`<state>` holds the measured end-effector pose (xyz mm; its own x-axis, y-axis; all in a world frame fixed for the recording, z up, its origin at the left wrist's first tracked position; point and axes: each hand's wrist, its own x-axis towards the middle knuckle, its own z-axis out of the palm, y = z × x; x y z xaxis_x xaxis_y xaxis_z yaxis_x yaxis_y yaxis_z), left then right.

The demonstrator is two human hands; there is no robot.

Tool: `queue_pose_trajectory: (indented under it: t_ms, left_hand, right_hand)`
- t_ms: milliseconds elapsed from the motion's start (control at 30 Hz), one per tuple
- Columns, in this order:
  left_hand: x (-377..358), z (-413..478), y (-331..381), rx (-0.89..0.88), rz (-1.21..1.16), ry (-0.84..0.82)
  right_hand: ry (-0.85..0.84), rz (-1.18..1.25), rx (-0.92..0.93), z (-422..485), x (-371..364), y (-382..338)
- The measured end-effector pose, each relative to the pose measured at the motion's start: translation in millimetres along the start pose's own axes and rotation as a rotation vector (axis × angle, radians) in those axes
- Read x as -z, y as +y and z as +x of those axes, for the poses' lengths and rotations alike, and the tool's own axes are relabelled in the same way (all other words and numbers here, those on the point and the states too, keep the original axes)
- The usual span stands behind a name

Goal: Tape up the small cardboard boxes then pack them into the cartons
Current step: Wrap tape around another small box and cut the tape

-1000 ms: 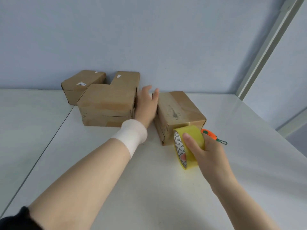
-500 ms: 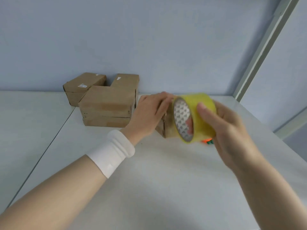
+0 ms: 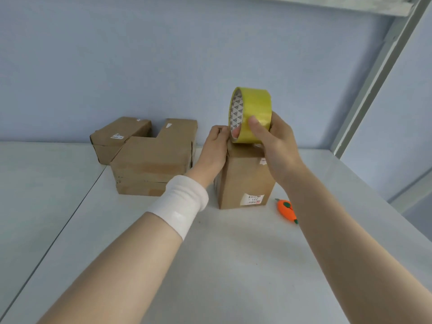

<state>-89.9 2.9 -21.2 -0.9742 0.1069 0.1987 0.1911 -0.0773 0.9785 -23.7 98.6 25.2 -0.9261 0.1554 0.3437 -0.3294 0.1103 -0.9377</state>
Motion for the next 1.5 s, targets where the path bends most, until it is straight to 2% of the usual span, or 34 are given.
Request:
queue_pose_trajectory:
  t_ms: [133, 367, 533, 667, 767, 833, 900, 1033, 1067, 1133, 1200, 1233, 1333, 1400, 1500]
  left_hand:
    - [-1, 11, 2, 0.080, -0.023, 0.020]
    - [-1, 12, -2, 0.033, -0.069, -0.023]
    - [2, 14, -4, 0.038, 0.006, -0.019]
    - [1, 11, -1, 0.041, 0.047, -0.043]
    - [16, -5, -14, -0.125, 0.063, -0.149]
    - [26, -20, -21, -0.259, 0.199, -0.278]
    - [31, -29, -22, -0.305, 0.305, -0.350]
    - [24, -28, -5, -0.378, 0.224, -0.114]
    - [20, -27, 0, -0.315, 0.163, -0.082]
    - [14, -21, 7, -0.040, 0.077, -0.098]
    - [12, -20, 3, 0.266, 0.109, -0.171]
    - [12, -20, -4, 0.342, 0.155, -0.172]
    - [16, -15, -35, 0.332, 0.247, -0.044]
    - [16, -15, -43, 0.270, 0.181, 0.034]
    - [13, -17, -48, 0.220, 0.027, 0.065]
  right_hand:
    - [0.063, -0.048, 0.029, 8, -5, 0]
    - [0.081, 0.046, 0.090, -48, 15, -8]
    - [0.092, 0.032, -0.058, -97, 13, 20]
    - [0.103, -0.022, -0.102, -94, 11, 35]
    - [0.102, 0.000, -0.107, -91, 10, 35]
    - [0.087, 0.010, -0.109, -92, 13, 36]
    - [0.064, 0.029, -0.135, -92, 14, 33]
    - [-0.019, 0.078, -0.079, -78, 18, 1]
    - [-0.081, 0.076, -0.028, -72, 20, -11]
    - [-0.189, 0.059, 0.033, -56, 22, -27]
    - [-0.161, 0.014, -0.014, -40, 21, -24]
    - [-0.112, -0.010, -0.052, -34, 19, -16]
    - [0.018, -0.097, -0.165, -24, 9, 11]
    - [0.070, -0.085, -0.200, -23, 2, 23]
    - [0.061, -0.049, -0.173, -28, -4, 34]
